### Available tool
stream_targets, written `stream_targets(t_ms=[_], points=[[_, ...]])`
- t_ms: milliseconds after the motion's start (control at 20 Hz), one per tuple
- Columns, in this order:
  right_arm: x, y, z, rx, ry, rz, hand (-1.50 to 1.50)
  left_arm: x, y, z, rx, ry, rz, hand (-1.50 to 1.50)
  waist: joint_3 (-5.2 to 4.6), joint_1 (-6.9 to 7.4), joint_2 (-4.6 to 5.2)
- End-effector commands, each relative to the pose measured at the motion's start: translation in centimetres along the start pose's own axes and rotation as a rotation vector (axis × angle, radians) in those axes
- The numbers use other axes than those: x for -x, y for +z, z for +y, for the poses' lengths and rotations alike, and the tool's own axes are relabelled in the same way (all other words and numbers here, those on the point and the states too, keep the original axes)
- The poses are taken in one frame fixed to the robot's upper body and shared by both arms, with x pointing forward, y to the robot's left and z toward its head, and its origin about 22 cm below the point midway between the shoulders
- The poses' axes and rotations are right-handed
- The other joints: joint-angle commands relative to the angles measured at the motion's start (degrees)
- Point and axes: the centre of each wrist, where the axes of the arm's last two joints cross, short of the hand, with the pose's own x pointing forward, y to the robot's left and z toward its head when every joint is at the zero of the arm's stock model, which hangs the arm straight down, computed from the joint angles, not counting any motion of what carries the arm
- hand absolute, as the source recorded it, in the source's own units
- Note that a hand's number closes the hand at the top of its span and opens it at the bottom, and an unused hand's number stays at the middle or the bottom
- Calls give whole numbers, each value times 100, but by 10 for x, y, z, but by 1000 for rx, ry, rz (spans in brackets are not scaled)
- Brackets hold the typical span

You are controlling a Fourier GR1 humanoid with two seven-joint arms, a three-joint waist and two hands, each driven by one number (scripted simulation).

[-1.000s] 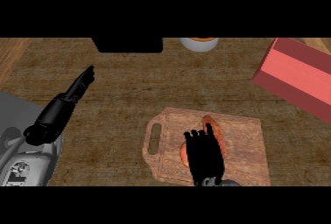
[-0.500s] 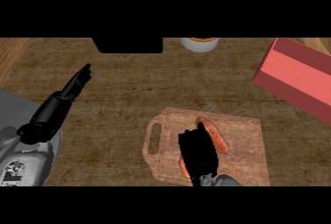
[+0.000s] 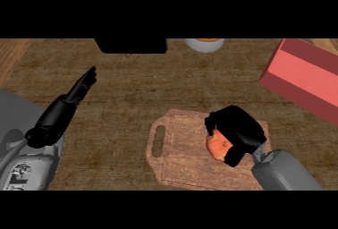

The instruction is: Pick the squash from the cutting board and place it in the cardboard box

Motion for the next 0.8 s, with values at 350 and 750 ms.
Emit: stream_targets(t_ms=[350, 750], points=[[42, 47, -78, 316, 69, -181, 150, 7, 4, -11, -18, 1, 27, 0, -5, -86, -39], [80, 58, -140, 574, -208, 185, 150, 6, 1, 3, -12, 1, 19, 0, -7, -79, -28]])
